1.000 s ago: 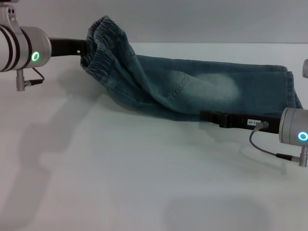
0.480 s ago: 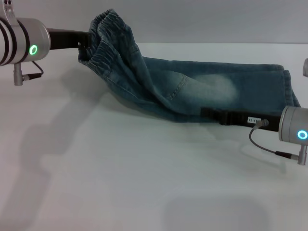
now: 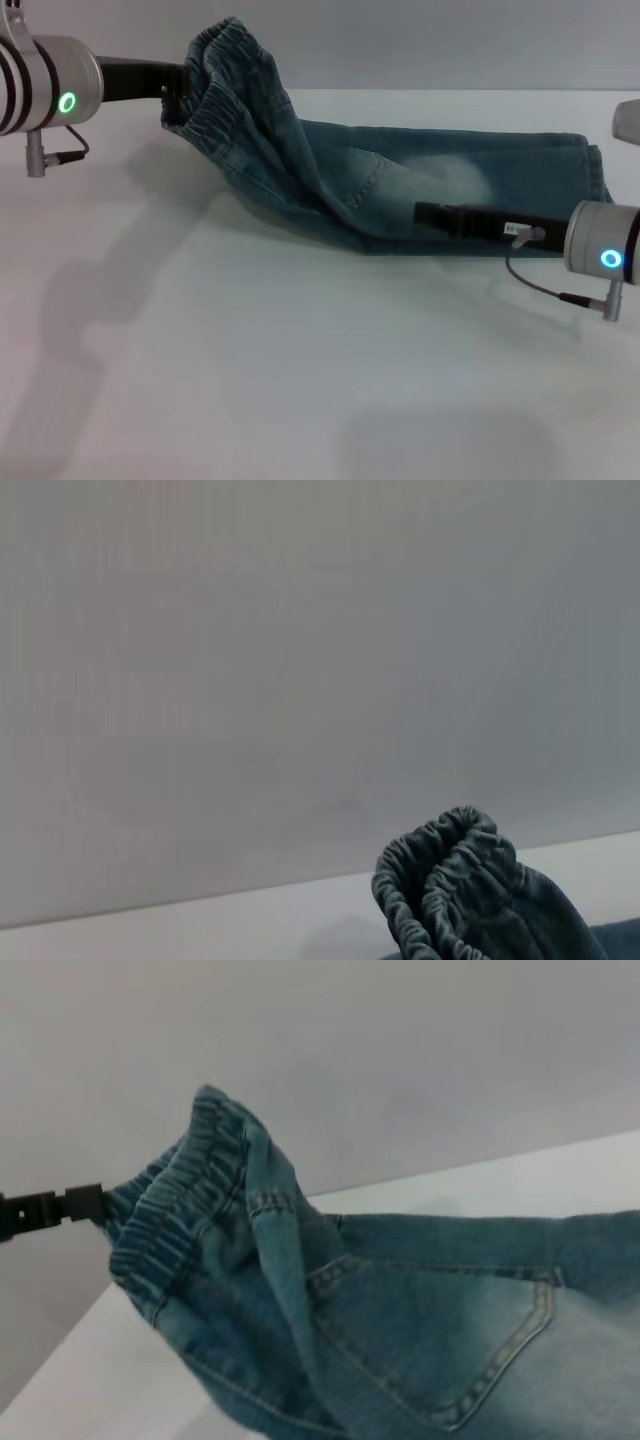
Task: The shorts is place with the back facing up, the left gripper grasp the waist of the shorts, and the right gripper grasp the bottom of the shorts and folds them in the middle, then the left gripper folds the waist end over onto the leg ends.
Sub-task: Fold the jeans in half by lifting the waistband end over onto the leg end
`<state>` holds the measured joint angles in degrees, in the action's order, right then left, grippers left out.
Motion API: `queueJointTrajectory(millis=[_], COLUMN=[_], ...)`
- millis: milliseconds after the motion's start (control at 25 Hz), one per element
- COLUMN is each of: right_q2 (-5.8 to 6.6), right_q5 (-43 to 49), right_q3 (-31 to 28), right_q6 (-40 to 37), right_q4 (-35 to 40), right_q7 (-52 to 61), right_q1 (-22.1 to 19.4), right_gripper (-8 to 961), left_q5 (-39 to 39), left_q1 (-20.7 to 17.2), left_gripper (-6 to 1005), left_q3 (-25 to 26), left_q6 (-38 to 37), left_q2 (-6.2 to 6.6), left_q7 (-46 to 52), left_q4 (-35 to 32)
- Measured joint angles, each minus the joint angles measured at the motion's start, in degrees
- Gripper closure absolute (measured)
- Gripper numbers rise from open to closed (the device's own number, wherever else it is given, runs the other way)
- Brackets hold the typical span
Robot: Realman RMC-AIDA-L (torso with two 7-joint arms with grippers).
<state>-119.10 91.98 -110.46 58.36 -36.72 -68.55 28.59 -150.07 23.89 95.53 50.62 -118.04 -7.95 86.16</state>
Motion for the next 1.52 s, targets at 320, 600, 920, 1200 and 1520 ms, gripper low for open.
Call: queueJointTrajectory(millis=[320,600,920,1200,1520], right_q2=[-0.01,0.03,-0.18,-0.2,-0.17], right_q5=[-9.16,-10.38,-10.54,-15.6,-20.24], right_q3=[10.17,12.29,13.18,18.52,23.23], right_q6=[0.77,0.62,-2.32,-5.3,-8.39], right_q4=[0.02,-1.22,-0.48,1.99,2.27], right_q7=[0.12,-0.06,-0.1,-1.5,-2.88], right_q1=[-0.59,-0.5,0.62,3.0,3.87], right_gripper=[953,953,953,953,953], left_q5=[-0.08,0.07,0.21,0.22,0.14], left_q1=[-0.36,-0.49,-1.38,-1.81,-2.01], left_gripper=[944,944,944,947,949], left_q3=[-0.15,-0.86,-1.31,-1.01,-0.97], left_q6=[1.17,1.53,2.73,4.48,4.59], left_q2=[0.0,-0.01,0.07,0.1,0.1], left_q7=[-0.11,-0.12,-0.12,-0.15,-0.28], left_q4=[2.93,4.69,8.65,12.54,13.18])
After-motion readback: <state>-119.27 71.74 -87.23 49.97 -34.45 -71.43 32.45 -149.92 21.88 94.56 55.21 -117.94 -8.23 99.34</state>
